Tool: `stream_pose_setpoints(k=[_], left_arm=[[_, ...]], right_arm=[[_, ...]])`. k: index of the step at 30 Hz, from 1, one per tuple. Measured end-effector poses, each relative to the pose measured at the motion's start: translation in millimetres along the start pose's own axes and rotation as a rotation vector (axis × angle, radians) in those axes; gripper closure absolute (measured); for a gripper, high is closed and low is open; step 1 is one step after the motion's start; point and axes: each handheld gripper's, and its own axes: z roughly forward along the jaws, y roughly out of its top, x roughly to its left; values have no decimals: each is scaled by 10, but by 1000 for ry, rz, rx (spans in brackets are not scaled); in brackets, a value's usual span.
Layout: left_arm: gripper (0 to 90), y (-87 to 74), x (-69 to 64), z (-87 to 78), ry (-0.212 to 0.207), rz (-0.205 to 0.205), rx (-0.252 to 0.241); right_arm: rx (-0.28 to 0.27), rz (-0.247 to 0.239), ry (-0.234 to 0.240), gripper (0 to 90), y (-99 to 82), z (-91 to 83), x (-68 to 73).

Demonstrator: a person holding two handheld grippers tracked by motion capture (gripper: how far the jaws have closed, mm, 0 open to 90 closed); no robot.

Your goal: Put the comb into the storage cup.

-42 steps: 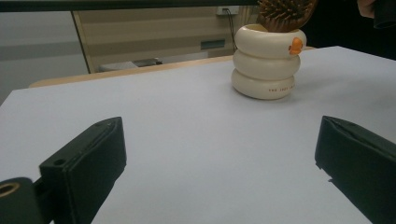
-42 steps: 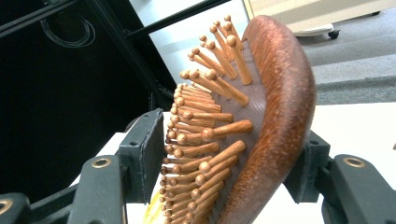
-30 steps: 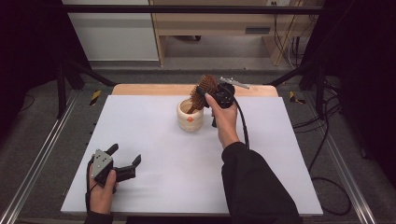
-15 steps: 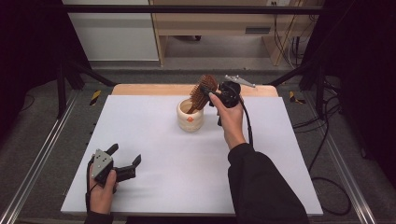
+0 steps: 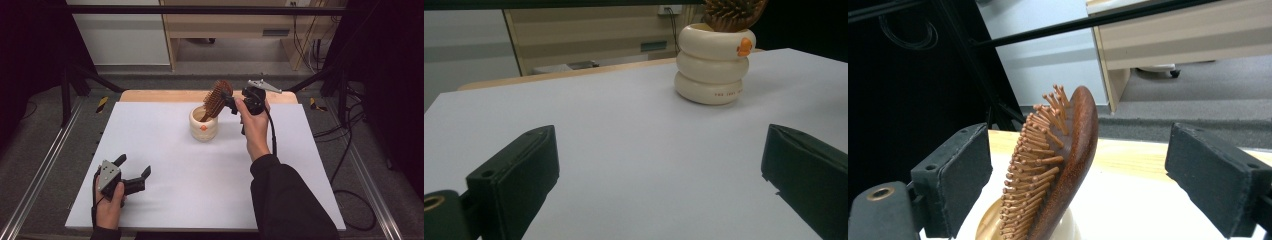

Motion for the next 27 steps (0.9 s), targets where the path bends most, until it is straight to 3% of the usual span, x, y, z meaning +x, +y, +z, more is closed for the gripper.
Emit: stream_pose_setpoints(k=[10, 14, 21, 27], left_arm=[[21, 14, -24, 17, -3, 10, -3], [19, 28, -4, -1, -6, 1, -25], [20, 17, 23, -2, 6, -4, -18], [20, 19, 18, -9, -3, -1, -21]], right_arm=[[-17, -51, 7, 123, 54, -154, -19], [-19, -58, 11, 110, 68, -194, -27], [-34, -68, 42, 82, 60, -243, -44], [-61, -131, 16, 54, 11, -301, -23]])
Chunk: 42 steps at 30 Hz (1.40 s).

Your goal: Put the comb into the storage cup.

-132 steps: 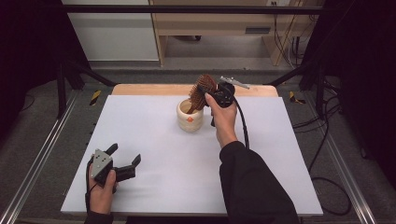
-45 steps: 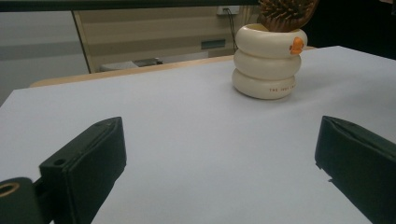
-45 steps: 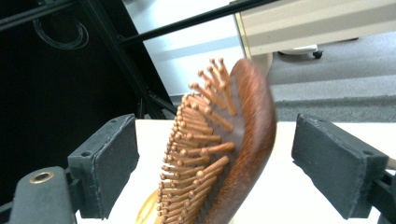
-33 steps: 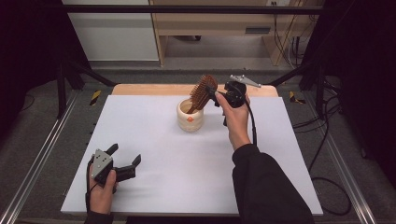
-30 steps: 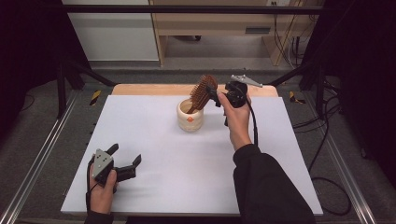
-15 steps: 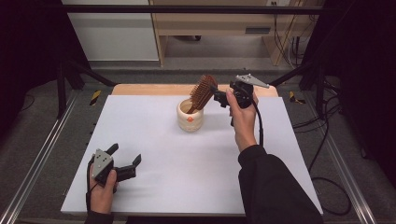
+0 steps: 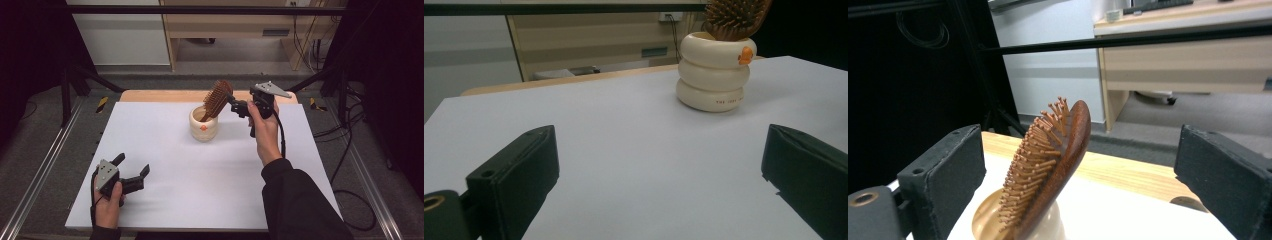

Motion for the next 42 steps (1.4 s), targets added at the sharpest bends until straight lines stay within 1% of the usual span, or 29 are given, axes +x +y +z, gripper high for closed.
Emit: stream_pose_setpoints(k=[2, 4, 6, 7, 10, 12, 14, 20, 27, 31, 36, 38, 42], left_arm=[[20, 3, 8, -19, 2, -2, -4], [20, 7, 17, -40, 3, -3, -11], [19, 8, 29, -51, 8, -8, -12], [20, 10, 35, -56, 11, -9, -13], [19, 7, 31, -46, 12, -10, -13], [20, 5, 24, -42, 9, -1, -6], [19, 7, 19, -43, 9, -2, -8], [20, 7, 35, -51, 13, -7, -12], [20, 6, 39, -57, 16, -7, -10], [19, 4, 44, -56, 17, -10, -11], [19, 4, 43, -57, 15, -8, -11], [19, 3, 45, -62, 16, -11, -11], [19, 4, 53, -73, 19, -13, -14]], right_arm=[[-9, -24, 1, 45, -20, -16, 8], [-21, -65, -14, 37, -34, -33, 19], [-48, -78, -36, 40, -47, -52, 27], [-53, -79, -41, 42, -46, -60, 25], [-70, -80, -37, 43, -29, -107, 17], [-78, -80, -26, 43, -12, -142, 11], [-87, -81, -20, 41, 5, -178, -3], [-111, -72, -21, 38, 27, -283, -59], [-114, -85, -12, 38, 2, -372, -76], [-130, -77, 5, 36, 15, -410, -74], [-125, -69, 20, 25, 14, -449, -76], [-123, -71, 21, 23, 13, -470, -78], [-131, -68, 10, 23, 15, -518, -99]])
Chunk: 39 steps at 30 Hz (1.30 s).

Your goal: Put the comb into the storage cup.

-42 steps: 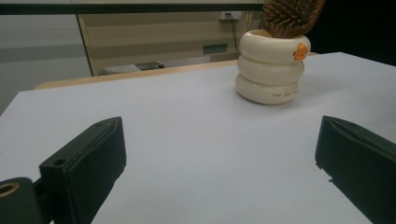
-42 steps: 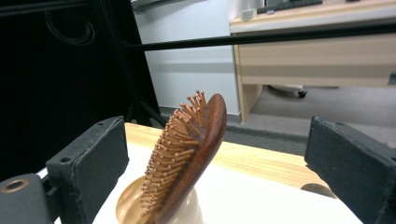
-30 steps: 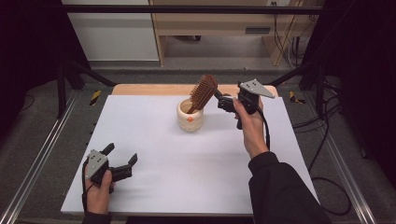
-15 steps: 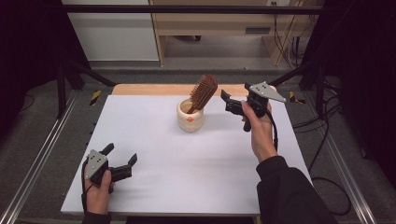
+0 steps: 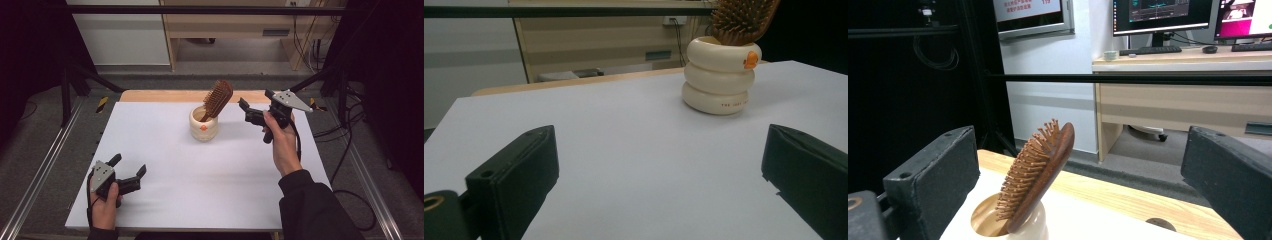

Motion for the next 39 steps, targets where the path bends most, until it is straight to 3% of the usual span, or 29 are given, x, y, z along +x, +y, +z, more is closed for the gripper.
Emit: stream_pose_setpoints(k=[15, 22, 28, 39], left_arm=[[18, 1, 2, 1, 3, 0, 1], [18, 24, 53, -79, 2, -8, -27], [18, 26, 82, -99, 3, -12, -23], [18, 1, 56, -172, -11, 4, -13]], right_arm=[[3, -18, -15, 32, -61, -224, -98], [13, -32, -21, 30, -117, -360, -128], [27, -40, -31, 31, -181, -457, -178], [38, -19, -22, 34, -295, -643, -265]])
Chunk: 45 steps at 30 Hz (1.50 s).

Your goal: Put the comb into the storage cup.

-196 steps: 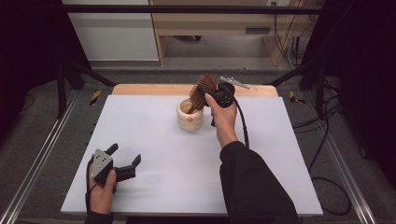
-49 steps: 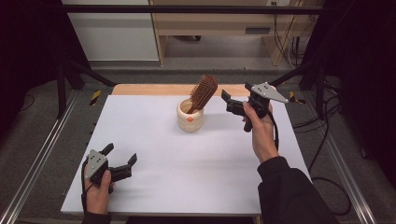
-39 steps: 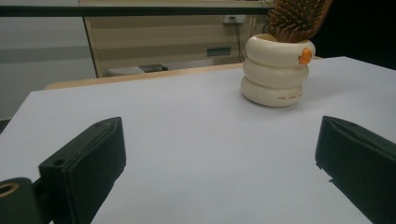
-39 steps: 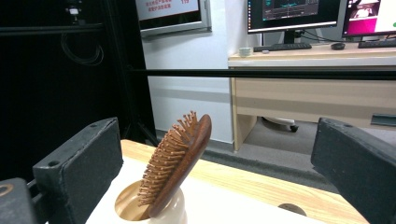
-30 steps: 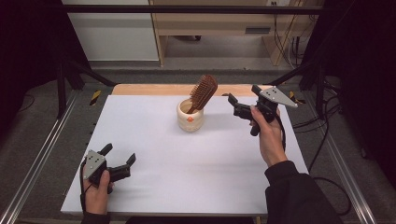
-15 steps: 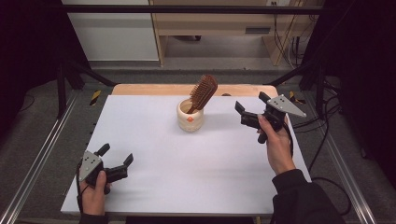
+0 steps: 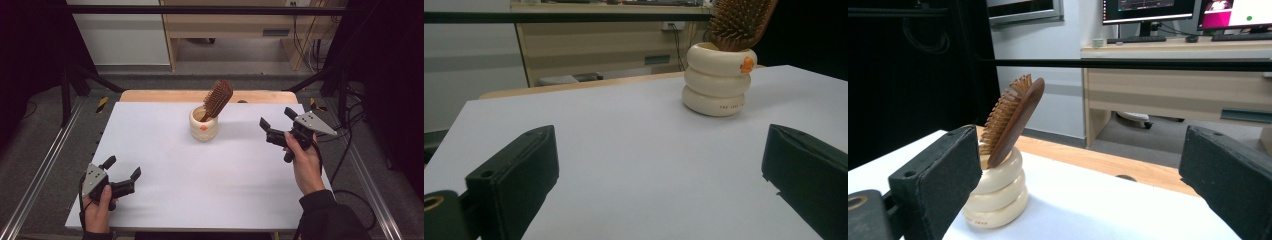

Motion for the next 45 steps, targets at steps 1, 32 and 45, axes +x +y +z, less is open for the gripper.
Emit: stream_pose_setpoints(k=[1, 32, 45], left_arm=[[19, -9, -8, -12, -3, -2, 1], [18, -16, 22, -105, 21, -13, -31], [18, -15, 4, -96, 6, -9, -35]], right_arm=[[5, 0, 0, 34, -14, -17, -7], [20, 9, -40, 29, -464, -645, -192], [58, -5, -49, 34, -853, -830, -220]])
